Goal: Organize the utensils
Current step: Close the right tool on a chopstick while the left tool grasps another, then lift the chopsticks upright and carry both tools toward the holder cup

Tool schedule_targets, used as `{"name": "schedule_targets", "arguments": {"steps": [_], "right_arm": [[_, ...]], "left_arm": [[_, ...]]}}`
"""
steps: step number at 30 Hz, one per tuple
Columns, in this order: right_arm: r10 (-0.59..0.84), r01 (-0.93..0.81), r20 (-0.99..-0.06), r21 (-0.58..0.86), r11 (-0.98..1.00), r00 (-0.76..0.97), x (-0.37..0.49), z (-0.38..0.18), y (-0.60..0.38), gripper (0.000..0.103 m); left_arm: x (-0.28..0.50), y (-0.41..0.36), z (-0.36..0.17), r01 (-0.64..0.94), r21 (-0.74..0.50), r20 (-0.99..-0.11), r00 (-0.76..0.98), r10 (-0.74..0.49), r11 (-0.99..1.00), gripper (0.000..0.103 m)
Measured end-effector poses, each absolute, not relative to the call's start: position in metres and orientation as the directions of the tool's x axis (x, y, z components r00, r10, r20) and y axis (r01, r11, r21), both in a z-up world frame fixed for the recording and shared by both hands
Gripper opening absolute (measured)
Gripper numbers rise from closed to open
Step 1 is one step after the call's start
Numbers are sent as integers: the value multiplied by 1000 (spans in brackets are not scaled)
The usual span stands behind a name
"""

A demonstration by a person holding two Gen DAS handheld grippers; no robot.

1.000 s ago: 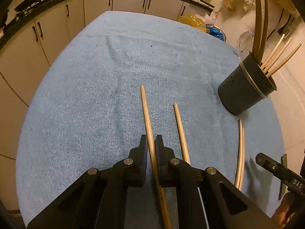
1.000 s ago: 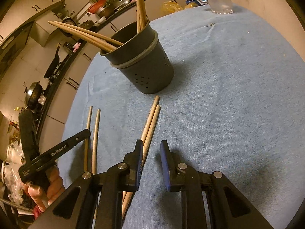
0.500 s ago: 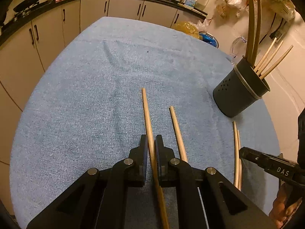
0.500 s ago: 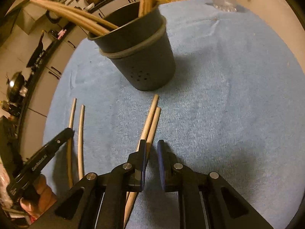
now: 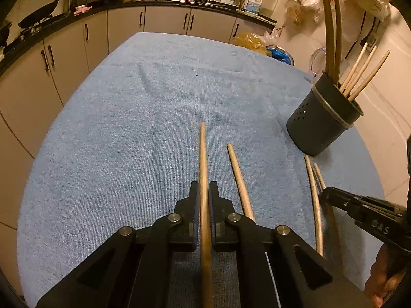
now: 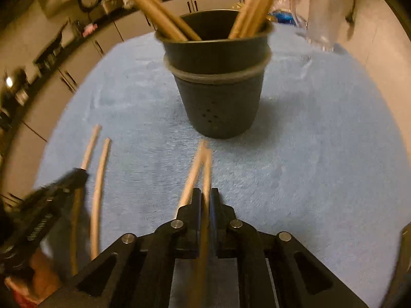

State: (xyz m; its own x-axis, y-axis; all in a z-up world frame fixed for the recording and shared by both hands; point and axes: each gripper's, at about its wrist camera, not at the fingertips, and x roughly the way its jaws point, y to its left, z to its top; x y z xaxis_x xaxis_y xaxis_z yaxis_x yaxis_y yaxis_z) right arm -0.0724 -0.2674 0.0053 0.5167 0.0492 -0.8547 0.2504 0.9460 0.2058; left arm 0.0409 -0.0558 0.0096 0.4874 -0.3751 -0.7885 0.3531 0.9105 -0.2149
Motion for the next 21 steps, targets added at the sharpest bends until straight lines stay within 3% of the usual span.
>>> {"name": "schedule_targets", "arguments": {"steps": [21], "right_arm": [[72,145,-620,293,945,782,-147,89,-269,6]], "left_arm": [[-8,-56,69,342,-168,-716,603,-353,925,6]]}}
